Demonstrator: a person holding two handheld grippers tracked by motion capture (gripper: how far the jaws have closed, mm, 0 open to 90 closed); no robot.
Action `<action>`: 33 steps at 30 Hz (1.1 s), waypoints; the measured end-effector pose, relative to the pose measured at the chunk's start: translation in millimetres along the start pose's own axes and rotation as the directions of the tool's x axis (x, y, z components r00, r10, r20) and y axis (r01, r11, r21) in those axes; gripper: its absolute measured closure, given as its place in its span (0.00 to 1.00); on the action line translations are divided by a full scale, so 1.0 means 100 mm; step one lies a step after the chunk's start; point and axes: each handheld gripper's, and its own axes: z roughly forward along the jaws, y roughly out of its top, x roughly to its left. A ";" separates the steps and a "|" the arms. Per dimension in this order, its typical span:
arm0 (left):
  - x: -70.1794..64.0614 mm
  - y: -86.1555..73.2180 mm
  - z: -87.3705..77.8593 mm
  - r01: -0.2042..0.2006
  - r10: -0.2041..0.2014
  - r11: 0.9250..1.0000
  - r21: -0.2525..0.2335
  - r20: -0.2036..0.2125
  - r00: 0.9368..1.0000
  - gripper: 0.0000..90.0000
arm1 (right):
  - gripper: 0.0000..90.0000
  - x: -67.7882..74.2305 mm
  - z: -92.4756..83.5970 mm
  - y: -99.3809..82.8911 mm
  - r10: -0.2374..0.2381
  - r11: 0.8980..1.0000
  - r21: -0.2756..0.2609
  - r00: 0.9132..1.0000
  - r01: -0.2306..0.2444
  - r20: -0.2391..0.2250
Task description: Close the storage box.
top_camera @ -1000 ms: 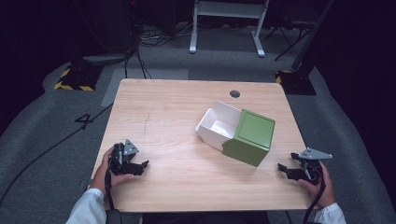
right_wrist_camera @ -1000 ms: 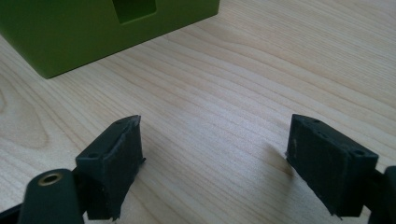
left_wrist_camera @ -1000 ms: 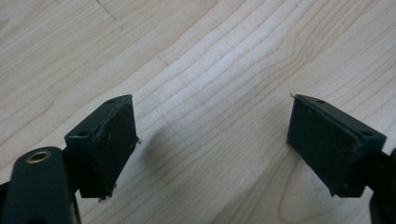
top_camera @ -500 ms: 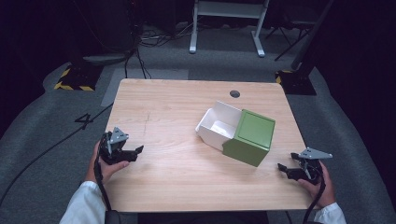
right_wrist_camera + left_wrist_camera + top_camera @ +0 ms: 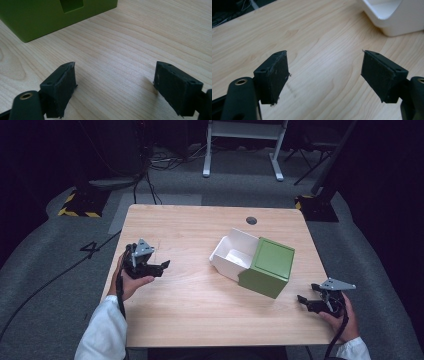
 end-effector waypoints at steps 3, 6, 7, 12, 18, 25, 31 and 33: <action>-0.08 0.14 0.13 -0.013 0.013 1.000 0.001 0.009 1.000 0.26 | 0.20 0.00 0.00 0.00 -0.001 1.000 0.000 1.000 0.001 0.001; -0.16 0.28 0.28 -0.034 0.034 0.999 0.003 0.020 0.999 0.27 | 0.20 0.00 0.00 0.00 -0.001 1.000 0.000 1.000 0.001 0.001; -0.18 0.32 0.34 -0.040 0.040 0.999 0.003 0.024 0.999 0.28 | 0.20 0.00 0.00 0.00 -0.001 1.000 0.000 1.000 0.001 0.002; -0.29 0.51 0.66 -0.068 0.068 0.998 0.001 0.061 0.996 0.31 | 0.20 0.00 0.00 0.00 -0.002 1.000 -0.001 1.000 0.002 0.003; -0.39 0.66 0.96 -0.036 0.038 0.999 -0.017 0.090 0.995 0.34 | 0.20 0.01 0.00 0.00 -0.004 1.000 -0.001 1.000 0.004 0.003; -0.47 0.70 1.21 -0.022 0.022 1.000 0.001 0.130 0.991 0.40 | 0.20 0.01 0.00 0.00 -0.008 1.000 -0.002 1.000 0.008 0.003; -0.55 0.70 1.36 -0.004 0.002 1.000 0.014 0.187 0.982 0.42 | 0.20 0.01 -0.01 0.00 -0.009 1.000 -0.002 1.000 0.009 0.004; -0.57 0.69 1.39 0.000 -0.003 1.000 0.021 0.189 0.982 0.45 | 0.20 0.01 0.00 0.00 -0.009 1.000 -0.003 1.000 0.009 0.004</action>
